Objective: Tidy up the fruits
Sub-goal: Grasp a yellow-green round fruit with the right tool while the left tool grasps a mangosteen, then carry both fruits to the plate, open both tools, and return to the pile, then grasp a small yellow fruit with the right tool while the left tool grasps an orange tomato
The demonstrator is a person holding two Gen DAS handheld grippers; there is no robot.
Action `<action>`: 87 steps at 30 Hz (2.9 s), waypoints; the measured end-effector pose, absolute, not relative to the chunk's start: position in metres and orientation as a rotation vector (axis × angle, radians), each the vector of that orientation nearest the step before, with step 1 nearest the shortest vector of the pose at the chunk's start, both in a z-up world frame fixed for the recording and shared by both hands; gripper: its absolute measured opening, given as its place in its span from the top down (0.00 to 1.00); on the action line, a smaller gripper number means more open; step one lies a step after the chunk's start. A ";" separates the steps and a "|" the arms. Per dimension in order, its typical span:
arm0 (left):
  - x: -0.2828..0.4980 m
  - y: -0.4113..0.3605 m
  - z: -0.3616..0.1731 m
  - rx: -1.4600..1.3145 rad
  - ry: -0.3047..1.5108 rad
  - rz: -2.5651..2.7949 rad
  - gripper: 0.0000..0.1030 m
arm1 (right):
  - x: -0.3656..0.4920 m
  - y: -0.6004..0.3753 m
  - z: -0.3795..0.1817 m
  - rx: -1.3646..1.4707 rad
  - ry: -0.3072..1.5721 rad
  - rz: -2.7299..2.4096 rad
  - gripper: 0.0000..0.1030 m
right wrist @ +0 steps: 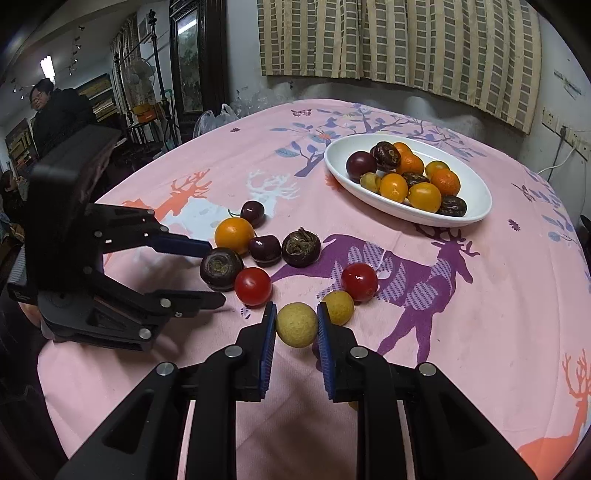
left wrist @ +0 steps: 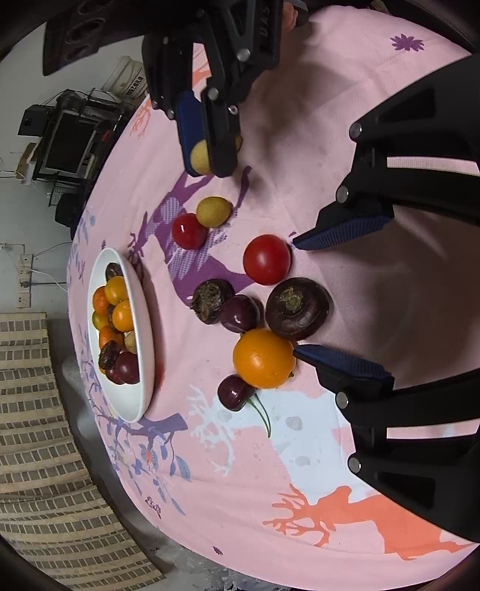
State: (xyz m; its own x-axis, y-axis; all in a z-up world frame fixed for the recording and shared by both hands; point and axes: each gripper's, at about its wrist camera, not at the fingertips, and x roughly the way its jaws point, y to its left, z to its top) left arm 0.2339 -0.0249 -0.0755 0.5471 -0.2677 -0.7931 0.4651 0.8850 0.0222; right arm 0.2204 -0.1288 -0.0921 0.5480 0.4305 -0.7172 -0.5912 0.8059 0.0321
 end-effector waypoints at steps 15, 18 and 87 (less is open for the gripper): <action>0.244 -0.015 -0.077 0.177 0.910 -0.409 0.66 | 0.216 -0.137 -0.086 -0.202 0.750 0.607 0.78; 0.241 -0.007 -0.062 0.129 0.882 -0.413 0.66 | 0.223 -0.145 -0.087 -0.155 0.761 0.594 0.78; 0.272 0.044 -0.029 0.013 0.788 -0.142 0.05 | 0.250 -0.131 -0.112 -0.071 0.814 0.349 0.76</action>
State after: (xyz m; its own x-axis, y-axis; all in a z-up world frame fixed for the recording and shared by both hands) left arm 0.2716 0.0435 -0.0292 0.6964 -0.1223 -0.7072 0.1318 0.9904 -0.0415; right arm 0.2498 -0.1310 -0.1118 0.6327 0.2778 -0.7228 -0.3320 0.9406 0.0708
